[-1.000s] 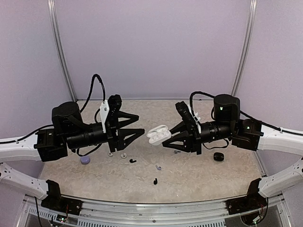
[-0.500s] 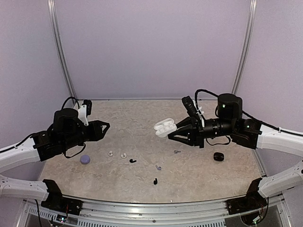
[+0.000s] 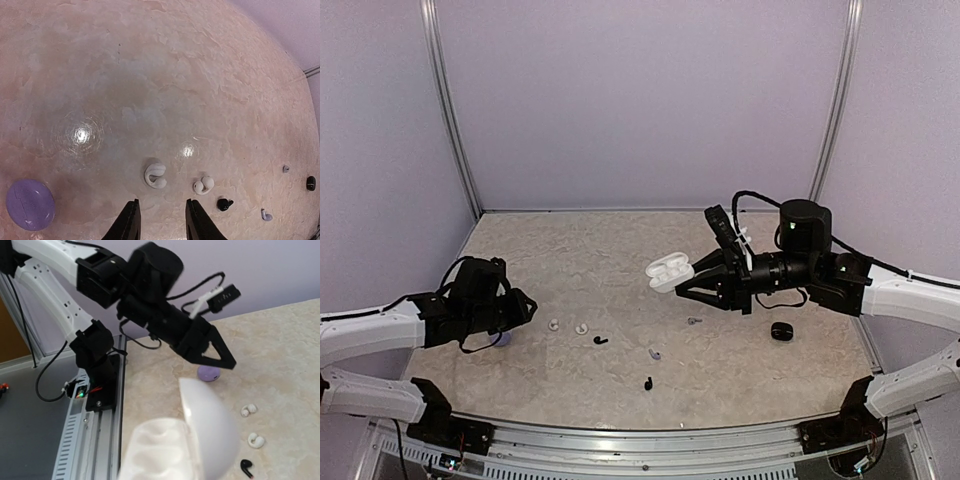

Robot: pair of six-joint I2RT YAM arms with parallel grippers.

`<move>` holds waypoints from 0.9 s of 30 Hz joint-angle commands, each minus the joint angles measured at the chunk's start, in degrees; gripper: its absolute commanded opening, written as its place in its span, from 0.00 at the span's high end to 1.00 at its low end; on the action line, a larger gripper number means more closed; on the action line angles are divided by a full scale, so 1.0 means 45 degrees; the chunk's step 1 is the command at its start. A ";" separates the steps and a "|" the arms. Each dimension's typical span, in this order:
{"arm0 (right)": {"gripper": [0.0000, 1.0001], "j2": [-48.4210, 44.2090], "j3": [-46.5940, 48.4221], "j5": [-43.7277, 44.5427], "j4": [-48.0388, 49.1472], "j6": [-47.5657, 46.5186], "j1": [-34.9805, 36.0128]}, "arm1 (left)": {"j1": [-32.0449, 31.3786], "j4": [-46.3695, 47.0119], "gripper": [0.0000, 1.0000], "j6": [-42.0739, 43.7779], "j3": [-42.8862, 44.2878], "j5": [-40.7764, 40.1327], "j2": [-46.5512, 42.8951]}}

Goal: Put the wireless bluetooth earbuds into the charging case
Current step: Pick up the left earbud from the center of the board.

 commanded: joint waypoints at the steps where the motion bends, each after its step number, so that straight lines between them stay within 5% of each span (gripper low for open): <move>1: 1.00 -0.0177 -0.0067 -0.0177 0.0248 -0.0021 -0.0121 | 0.0115 0.1174 0.68 -0.0504 -0.0199 0.0318 0.0956; 10: 1.00 -0.0268 -0.0241 -0.0231 0.0200 0.0047 -0.0127 | -0.0879 0.2689 0.64 0.1749 -0.0071 0.0000 0.1168; 27: 1.00 -0.0385 -0.0253 -0.0207 0.0032 0.0056 -0.0133 | -0.0064 0.2418 0.67 0.3252 0.0439 0.1509 0.3474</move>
